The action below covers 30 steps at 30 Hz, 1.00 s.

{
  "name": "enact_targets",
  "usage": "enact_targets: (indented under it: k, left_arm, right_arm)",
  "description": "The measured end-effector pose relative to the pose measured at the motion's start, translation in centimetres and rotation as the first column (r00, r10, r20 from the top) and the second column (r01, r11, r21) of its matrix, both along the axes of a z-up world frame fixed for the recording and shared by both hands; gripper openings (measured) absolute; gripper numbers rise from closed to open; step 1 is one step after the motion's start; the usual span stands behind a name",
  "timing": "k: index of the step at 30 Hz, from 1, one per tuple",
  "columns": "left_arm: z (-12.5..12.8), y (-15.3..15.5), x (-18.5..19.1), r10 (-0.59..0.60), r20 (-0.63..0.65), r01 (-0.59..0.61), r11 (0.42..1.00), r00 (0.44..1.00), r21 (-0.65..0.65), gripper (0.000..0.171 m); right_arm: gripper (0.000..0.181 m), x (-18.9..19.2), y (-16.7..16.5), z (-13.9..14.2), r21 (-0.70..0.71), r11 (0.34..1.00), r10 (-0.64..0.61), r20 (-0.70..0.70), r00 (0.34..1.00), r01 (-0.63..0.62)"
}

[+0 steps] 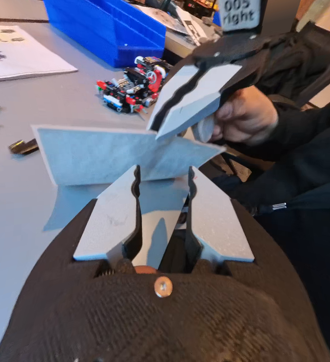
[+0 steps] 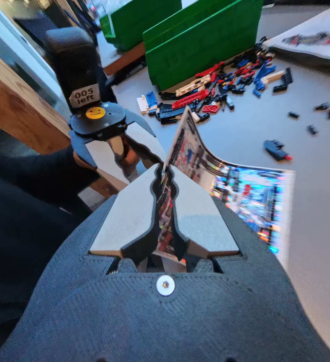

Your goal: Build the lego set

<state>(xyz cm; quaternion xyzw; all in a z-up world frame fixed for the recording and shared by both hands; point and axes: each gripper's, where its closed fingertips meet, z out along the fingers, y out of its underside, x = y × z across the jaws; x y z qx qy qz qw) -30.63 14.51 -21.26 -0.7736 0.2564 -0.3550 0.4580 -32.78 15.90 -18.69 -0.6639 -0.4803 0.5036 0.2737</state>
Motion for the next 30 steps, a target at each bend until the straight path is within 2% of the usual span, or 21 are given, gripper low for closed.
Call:
enact_targets:
  k: [2,4,5,6,9,11,15,18,20,22,25,28,30]
  left_arm:
    - [-0.7,-0.1,-1.1,0.022,0.002,-0.022,0.999,1.0,-0.05,0.05]
    - [-1.6,0.0,-2.5,0.057,-0.025,-0.059,0.994,0.998,-0.09,0.053]
    - [-1.9,0.2,-3.3,0.085,-0.037,-0.088,0.991,0.996,-0.097,0.052]
    - [-2.3,0.3,-4.0,0.104,-0.048,-0.109,0.988,0.993,-0.111,0.052]
    - [-3.3,0.4,-6.0,0.144,-0.082,-0.156,0.974,0.986,-0.162,0.049]
    - [-3.8,0.6,-6.5,0.153,-0.12,-0.173,0.97,0.981,-0.174,0.048]
    - [-4.8,0.9,-3.2,0.016,-0.204,-0.06,0.976,0.979,-0.208,0.048]
    - [-5.6,2.1,-0.4,-0.06,-0.279,0.008,0.983,0.958,-0.184,0.048]
    - [-6.2,2.8,0.6,-0.086,-0.309,0.031,0.983,0.947,-0.178,0.047]
    - [-6.5,3.1,1.0,-0.1,-0.319,0.043,0.983,0.942,-0.181,0.045]
    - [-7.0,3.2,0.2,-0.086,-0.366,0.023,0.985,0.927,-0.174,0.042]
    - [-7.2,3.0,-1.5,-0.044,-0.418,-0.018,0.99,0.907,-0.143,0.034]
    - [-7.3,3.0,-3.3,-0.001,-0.468,-0.056,0.993,0.884,-0.106,0.031]
  right_arm:
    - [0.018,-2.0,-0.8,-0.8,-0.11,0.992,0.057,-0.028,0.998,-0.06]
    - [0.035,-2.9,-2.2,-0.2,-0.166,0.97,0.167,-0.071,0.983,-0.177]
    - [0.04,-2.6,-3.1,0.7,-0.171,0.951,0.242,-0.109,0.964,-0.258]
    - [0.036,-2.0,-3.5,1.3,-0.153,0.938,0.294,-0.126,0.948,-0.311]
    - [0.039,1.3,-0.5,0.2,0.011,0.962,0.272,-0.022,0.962,-0.272]
    - [0.04,4.0,2.8,-1.9,0.099,0.977,0.181,0.088,0.98,-0.19]
    - [0.051,6.7,6.1,-5.0,0.08,0.988,0.115,0.21,0.971,-0.134]
    - [0.053,6.6,6.9,-6.9,0.091,0.985,0.113,0.299,0.948,-0.146]
    - [0.049,6.6,6.8,-8.6,0.094,0.98,0.127,0.377,0.917,-0.174]
    - [0.044,6.1,6.3,-9.3,0.079,0.979,0.145,0.383,0.912,-0.189]
    - [0.044,4.9,4.0,-9.0,-0.036,0.974,0.222,0.328,0.918,-0.223]
    - [0.046,3.1,-0.8,-8.3,-0.157,0.929,0.365,0.239,0.9,-0.335]
    - [0.044,2.4,-4.1,-7.1,-0.187,0.885,0.457,0.167,0.874,-0.427]
